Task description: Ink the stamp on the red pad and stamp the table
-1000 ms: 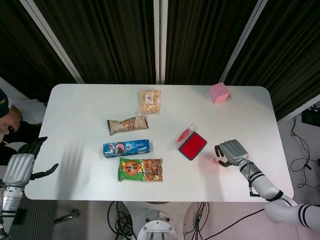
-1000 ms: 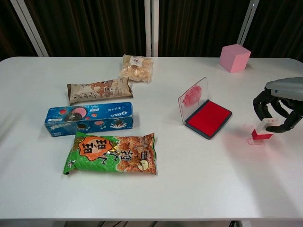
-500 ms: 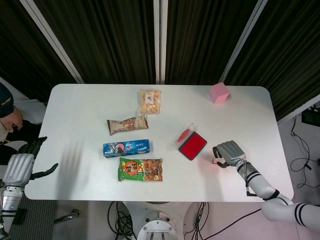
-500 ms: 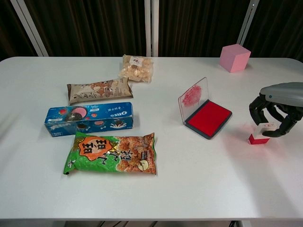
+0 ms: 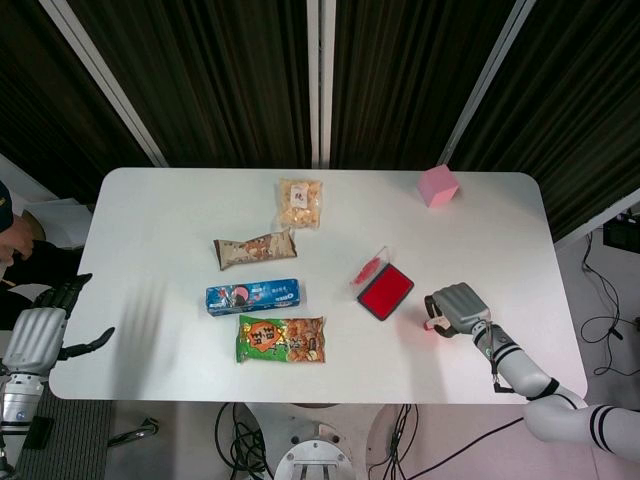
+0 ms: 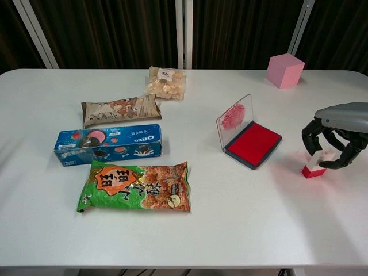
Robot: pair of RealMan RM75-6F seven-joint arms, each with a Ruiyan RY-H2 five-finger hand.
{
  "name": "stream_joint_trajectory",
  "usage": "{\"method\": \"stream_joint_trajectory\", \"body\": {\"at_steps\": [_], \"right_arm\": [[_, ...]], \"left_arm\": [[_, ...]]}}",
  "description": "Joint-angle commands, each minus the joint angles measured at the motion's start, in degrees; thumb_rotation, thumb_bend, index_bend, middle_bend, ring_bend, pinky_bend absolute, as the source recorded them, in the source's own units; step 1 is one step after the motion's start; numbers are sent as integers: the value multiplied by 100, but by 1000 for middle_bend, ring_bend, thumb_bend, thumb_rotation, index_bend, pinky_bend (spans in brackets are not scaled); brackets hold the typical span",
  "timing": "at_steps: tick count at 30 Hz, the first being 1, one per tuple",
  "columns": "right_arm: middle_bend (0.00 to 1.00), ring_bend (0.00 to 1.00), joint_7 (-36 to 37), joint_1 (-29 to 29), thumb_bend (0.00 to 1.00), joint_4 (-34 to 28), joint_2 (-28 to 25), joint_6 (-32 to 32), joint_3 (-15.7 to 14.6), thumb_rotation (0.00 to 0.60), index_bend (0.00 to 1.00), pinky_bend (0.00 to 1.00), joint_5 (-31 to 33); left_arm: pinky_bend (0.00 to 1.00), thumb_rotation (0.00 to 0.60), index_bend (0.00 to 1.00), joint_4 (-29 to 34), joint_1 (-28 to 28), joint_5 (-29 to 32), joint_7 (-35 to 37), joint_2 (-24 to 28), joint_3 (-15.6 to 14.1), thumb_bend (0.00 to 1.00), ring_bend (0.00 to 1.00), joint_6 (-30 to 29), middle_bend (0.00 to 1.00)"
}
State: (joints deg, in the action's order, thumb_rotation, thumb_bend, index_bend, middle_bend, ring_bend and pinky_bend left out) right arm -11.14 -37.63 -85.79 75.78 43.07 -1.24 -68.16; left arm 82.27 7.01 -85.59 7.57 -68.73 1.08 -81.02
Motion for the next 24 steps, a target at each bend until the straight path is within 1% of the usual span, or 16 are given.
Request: {"method": "stream_joint_trajectory", "body": {"at_steps": [1, 7, 16, 24], "right_arm": [[439, 629, 27, 1, 283, -20, -27, -26, -6, 600, 439, 822, -26], [403, 616, 53, -3, 274, -47, -79, -77, -14, 600, 396, 822, -67], [396, 614, 162, 29, 273, -146, -192, -54, -13, 600, 395, 822, -205], [401, 614, 198, 68, 273, -353, -326, -26, -66, 600, 394, 822, -364]], "left_arm": [[207, 248, 90, 5, 4, -1, -3, 3, 4, 166, 118, 0, 118], [207, 249, 90, 26, 7, -8, -23, 17, 8, 167, 117, -10, 118], [206, 249, 90, 64, 10, -13, -47, 44, 19, 167, 118, -28, 118], [207, 247, 90, 89, 11, -19, -53, 60, 18, 167, 118, -32, 118]]}}
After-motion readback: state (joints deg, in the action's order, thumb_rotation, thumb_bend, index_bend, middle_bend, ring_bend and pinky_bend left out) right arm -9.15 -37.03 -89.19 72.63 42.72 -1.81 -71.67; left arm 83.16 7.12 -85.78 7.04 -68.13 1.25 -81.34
